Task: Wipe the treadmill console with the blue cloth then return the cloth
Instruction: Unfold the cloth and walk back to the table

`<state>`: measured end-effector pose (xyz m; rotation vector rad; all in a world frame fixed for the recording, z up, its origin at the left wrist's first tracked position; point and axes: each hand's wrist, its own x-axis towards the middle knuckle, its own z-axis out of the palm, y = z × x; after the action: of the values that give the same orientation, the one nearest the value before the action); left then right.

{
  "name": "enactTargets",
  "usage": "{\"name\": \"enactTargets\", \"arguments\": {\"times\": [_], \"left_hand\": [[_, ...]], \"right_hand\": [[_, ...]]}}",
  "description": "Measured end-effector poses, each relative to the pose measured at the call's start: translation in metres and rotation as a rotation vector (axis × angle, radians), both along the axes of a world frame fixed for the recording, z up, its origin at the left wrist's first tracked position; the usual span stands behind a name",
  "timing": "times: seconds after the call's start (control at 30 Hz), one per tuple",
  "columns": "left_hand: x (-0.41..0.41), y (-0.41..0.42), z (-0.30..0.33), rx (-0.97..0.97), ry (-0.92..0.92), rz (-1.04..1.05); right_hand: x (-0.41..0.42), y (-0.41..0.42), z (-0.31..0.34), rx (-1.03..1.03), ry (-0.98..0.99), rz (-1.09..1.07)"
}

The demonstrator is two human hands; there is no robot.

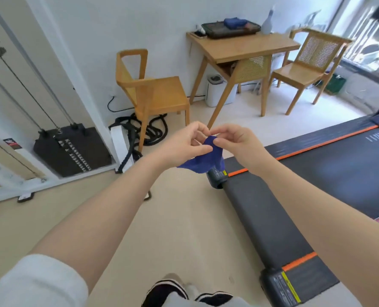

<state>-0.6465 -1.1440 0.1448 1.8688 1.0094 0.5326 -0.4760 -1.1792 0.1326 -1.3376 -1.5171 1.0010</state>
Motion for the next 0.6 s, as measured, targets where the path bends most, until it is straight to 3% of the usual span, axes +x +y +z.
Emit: {"name": "enactTargets", "arguments": {"times": [0.33, 0.47, 0.6], "left_hand": [[0.051, 0.317, -0.026, -0.02, 0.043, -0.108], [0.07, 0.447, -0.022, 0.0, 0.193, -0.214], [0.103, 0.562, -0.011, 0.162, 0.323, -0.275]], "right_hand": [[0.046, 0.301, -0.025, 0.009, -0.167, -0.059], [0.061, 0.424, -0.025, -0.029, -0.236, -0.038], [0.094, 0.526, -0.009, 0.034, -0.399, -0.104]]}}
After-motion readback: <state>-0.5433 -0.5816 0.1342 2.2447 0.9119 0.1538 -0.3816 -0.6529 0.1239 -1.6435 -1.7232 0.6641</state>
